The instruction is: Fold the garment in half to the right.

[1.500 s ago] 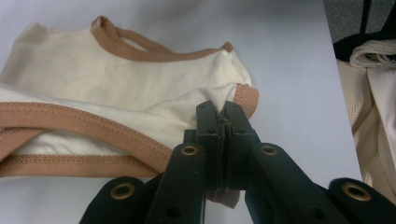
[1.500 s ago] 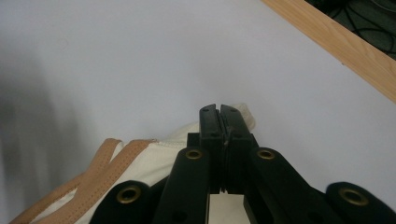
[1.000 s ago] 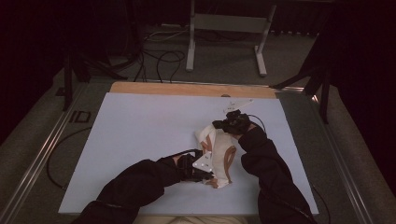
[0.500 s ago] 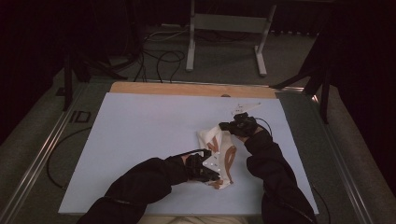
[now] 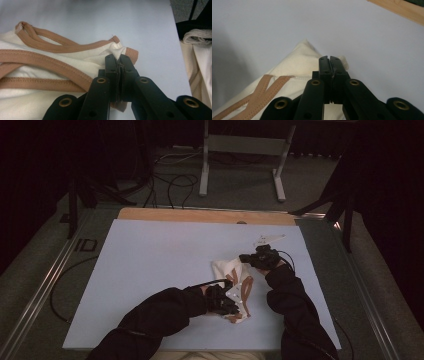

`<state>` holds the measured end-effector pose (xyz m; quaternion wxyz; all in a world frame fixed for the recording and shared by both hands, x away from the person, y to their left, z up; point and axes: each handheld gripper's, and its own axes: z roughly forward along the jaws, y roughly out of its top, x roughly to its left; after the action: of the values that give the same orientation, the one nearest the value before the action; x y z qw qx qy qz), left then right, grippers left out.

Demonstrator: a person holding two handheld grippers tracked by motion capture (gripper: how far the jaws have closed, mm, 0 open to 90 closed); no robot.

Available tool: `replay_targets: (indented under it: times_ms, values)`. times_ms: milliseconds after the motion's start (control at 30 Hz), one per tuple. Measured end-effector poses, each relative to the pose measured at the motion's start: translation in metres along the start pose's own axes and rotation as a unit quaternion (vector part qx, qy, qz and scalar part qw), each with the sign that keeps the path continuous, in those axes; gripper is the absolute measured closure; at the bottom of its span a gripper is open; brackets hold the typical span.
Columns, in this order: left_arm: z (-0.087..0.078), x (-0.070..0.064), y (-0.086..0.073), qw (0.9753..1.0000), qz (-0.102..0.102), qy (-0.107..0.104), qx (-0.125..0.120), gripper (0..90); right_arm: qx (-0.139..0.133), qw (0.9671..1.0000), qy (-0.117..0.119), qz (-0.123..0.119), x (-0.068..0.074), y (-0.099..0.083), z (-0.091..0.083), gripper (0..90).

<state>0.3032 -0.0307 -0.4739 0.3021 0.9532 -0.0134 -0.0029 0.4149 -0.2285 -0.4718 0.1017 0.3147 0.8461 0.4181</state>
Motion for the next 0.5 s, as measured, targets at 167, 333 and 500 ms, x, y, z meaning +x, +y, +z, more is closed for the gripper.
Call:
replay_targets:
  times_ms: [167,333,500]
  values:
    - [0.004,0.002,0.002,1.0,-0.003,0.0,0.002,88.2,0.003,0.9999,-0.002,0.011,-0.004,-0.008,0.002,89.5]
    - [0.009,0.003,0.006,0.9998,-0.017,-0.006,0.003,88.0,0.005,0.9997,-0.002,0.024,-0.008,-0.016,0.006,89.5]
    - [0.013,0.005,0.007,0.9997,-0.025,-0.005,0.001,87.8,0.004,0.9995,-0.001,0.03,-0.013,-0.022,0.008,89.4]
